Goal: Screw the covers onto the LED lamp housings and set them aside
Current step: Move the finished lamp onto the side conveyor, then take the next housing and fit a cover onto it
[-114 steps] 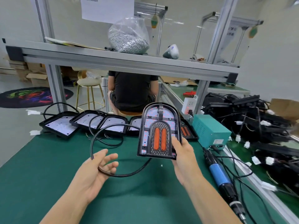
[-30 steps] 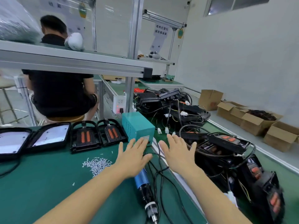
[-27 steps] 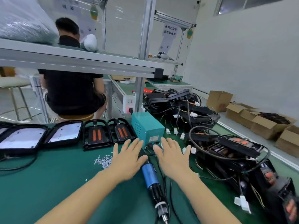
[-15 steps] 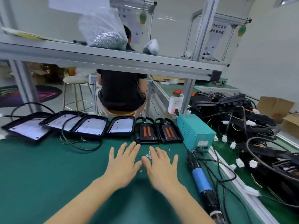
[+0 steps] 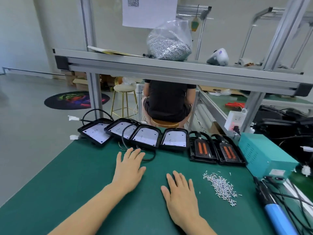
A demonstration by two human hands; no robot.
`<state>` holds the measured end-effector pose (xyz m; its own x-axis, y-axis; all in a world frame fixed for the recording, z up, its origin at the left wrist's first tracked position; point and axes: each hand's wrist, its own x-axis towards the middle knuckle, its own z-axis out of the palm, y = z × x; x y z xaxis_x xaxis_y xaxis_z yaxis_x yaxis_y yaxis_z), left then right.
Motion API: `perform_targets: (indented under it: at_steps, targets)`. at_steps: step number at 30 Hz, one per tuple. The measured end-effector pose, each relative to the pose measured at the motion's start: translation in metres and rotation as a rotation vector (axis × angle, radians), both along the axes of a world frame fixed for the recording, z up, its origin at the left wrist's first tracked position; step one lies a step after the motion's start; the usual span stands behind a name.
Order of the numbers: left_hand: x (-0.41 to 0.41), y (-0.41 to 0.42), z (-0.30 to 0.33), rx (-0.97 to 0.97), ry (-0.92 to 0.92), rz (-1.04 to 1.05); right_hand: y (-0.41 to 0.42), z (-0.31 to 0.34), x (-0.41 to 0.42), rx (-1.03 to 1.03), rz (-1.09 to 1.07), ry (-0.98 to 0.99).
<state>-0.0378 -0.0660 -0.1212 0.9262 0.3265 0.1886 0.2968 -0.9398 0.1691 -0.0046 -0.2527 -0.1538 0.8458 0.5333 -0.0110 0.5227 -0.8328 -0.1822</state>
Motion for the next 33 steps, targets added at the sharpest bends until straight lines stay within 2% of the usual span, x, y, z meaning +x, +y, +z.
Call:
perform_targets:
  at_steps: [3,6,11,15,18,21,25,31,33]
  targets:
    - [0.015,0.027,0.011,0.123,-0.054,0.04,0.0,-0.003,-0.001,0.032,-0.017,-0.021]
    - [0.034,0.045,0.021,0.236,-0.005,0.023,0.002,-0.003,-0.001,0.033,-0.027,-0.031]
    - [0.058,0.058,0.033,0.221,0.192,-0.153,0.004,-0.003,0.003,0.034,-0.033,-0.04]
    - [0.061,0.069,0.028,0.441,0.227,-0.256,0.003,-0.007,0.005,0.023,-0.026,-0.065]
    - [0.069,0.069,0.027,0.585,0.146,-0.283,0.005,-0.001,0.002,0.019,-0.021,-0.058]
    - [0.077,0.067,0.032,0.606,0.081,-0.298,0.005,0.009,-0.004,0.068,-0.014,-0.221]
    - [0.066,0.063,0.042,0.634,-0.162,-0.362,0.003,-0.002,0.002,0.066,-0.014,-0.056]
    - [0.028,0.061,0.054,0.457,-0.44,-0.399,0.001,-0.006,0.004,0.074,-0.033,-0.042]
    - [0.01,0.054,0.053,0.401,-0.5,-0.403,0.0,-0.005,0.003,0.138,-0.023,-0.017]
